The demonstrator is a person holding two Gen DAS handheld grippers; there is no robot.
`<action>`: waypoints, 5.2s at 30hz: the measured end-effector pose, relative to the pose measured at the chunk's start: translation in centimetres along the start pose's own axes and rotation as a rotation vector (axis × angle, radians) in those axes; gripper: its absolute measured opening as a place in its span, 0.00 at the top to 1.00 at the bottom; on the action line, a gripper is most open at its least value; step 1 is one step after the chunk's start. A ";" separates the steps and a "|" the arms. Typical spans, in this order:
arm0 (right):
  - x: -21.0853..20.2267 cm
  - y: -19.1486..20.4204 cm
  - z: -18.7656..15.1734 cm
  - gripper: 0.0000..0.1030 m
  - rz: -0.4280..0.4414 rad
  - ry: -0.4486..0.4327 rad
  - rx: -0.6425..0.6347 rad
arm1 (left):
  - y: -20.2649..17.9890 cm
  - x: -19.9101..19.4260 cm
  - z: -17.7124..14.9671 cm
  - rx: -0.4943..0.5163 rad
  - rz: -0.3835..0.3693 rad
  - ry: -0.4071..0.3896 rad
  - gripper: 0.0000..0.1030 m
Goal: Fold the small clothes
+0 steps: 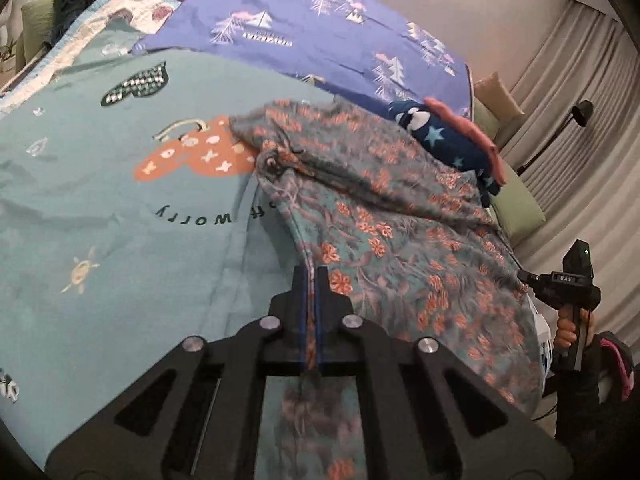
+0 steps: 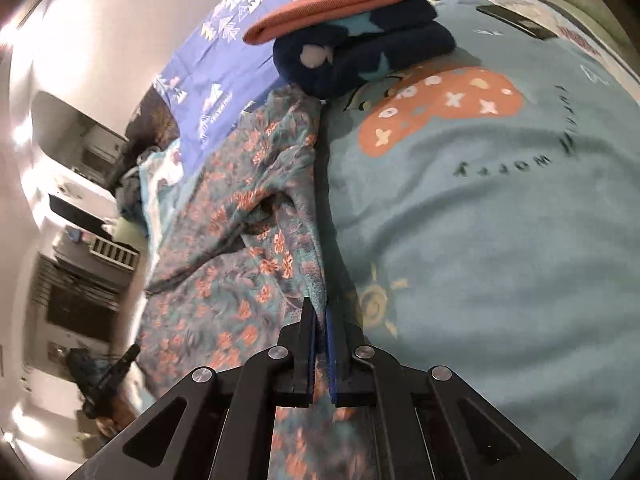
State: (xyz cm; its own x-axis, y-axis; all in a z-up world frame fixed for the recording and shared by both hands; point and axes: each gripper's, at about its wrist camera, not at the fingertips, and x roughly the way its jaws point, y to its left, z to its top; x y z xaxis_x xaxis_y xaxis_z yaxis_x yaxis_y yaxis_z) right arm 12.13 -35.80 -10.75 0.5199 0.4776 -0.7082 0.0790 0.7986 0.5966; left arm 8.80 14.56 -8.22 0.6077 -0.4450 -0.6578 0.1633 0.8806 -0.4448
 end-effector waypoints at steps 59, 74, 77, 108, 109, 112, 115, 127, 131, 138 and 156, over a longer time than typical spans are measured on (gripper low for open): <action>11.6 6.4 9.2 0.52 -0.204 0.060 -0.244 | 0.8 8.8 9.4 -0.028 0.147 0.054 0.35; 7.4 4.9 7.2 0.49 -0.321 0.037 -0.270 | -1.2 9.1 10.0 0.057 0.104 0.000 0.97; 6.4 4.1 6.5 0.48 -0.308 0.029 -0.237 | 0.4 9.0 9.6 0.024 0.154 0.015 0.95; -5.2 0.4 -16.1 0.48 -0.078 -0.049 -0.097 | -1.6 -4.6 -12.0 0.005 0.063 0.123 0.41; -5.4 0.2 -16.7 0.48 -0.074 -0.048 -0.090 | -1.5 -5.0 -12.5 0.000 0.060 0.125 0.41; -5.9 -0.1 -18.1 0.48 -0.068 -0.052 -0.085 | -1.4 -6.2 -14.3 0.000 0.055 0.134 0.41; -5.8 -0.6 -18.7 0.48 -0.039 -0.061 -0.056 | -1.2 -6.9 -15.5 -0.004 0.044 0.150 0.40; -3.8 -0.4 -18.0 0.55 0.034 -0.025 -0.047 | -1.2 -6.3 -16.2 -0.084 -0.076 0.112 0.65; -3.7 -1.5 -17.8 0.94 0.124 -0.044 0.086 | -2.4 -5.5 -16.1 -0.060 -0.067 0.125 0.92; -10.1 -0.4 -18.9 0.94 0.257 -0.175 0.064 | -5.7 -14.5 -15.2 0.060 -0.127 -0.104 0.92; -11.2 0.4 -19.2 0.94 0.293 -0.212 0.038 | -5.4 -14.6 -15.1 0.048 -0.085 -0.085 0.91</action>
State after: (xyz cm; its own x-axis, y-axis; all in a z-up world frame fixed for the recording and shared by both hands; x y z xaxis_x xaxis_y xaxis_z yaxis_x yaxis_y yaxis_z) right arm -10.01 -33.86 -9.82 0.6894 0.5948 -0.4134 -0.0702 0.6228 0.7792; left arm -12.66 13.83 -5.39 0.6536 -0.5043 -0.5643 0.2527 0.8482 -0.4655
